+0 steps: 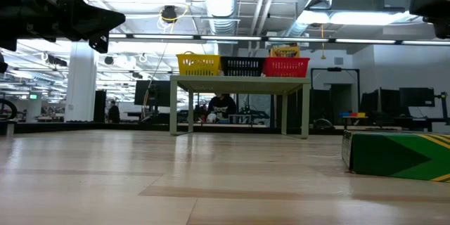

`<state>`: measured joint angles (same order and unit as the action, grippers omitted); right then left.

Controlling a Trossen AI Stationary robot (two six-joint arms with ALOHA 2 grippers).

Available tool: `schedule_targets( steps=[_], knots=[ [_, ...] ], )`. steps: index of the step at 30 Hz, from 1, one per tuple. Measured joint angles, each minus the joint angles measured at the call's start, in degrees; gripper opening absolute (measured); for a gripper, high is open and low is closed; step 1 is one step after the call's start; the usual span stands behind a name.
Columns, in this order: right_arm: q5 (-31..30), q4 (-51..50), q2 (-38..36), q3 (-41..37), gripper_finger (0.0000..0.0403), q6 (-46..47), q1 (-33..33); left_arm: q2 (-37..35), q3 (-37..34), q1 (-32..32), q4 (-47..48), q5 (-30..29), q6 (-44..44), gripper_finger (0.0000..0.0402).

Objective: Pick & Place Office Desk Supplies
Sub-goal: Put the yellow crayon box into the red bin on the shelf

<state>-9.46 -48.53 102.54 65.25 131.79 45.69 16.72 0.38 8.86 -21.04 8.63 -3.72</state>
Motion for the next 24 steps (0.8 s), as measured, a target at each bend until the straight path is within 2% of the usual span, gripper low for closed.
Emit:
schedule_targets(
  steps=[4,13,24],
  knots=[
    [-2.4,0.7,0.5,0.0,0.0153,0.1,-0.1,0.0,0.0,0.0,0.0,0.0,0.0,0.0000],
    [-2.6,6.8,5.7,0.2,0.0137,-0.2,-0.3,0.1,0.0,0.0,0.0,0.0,0.0,0.0000],
    [-2.7,7.6,5.2,0.0,0.0132,-0.4,-0.6,1.0,0.0,0.0,0.0,0.0,0.0,0.0000]
  ],
)
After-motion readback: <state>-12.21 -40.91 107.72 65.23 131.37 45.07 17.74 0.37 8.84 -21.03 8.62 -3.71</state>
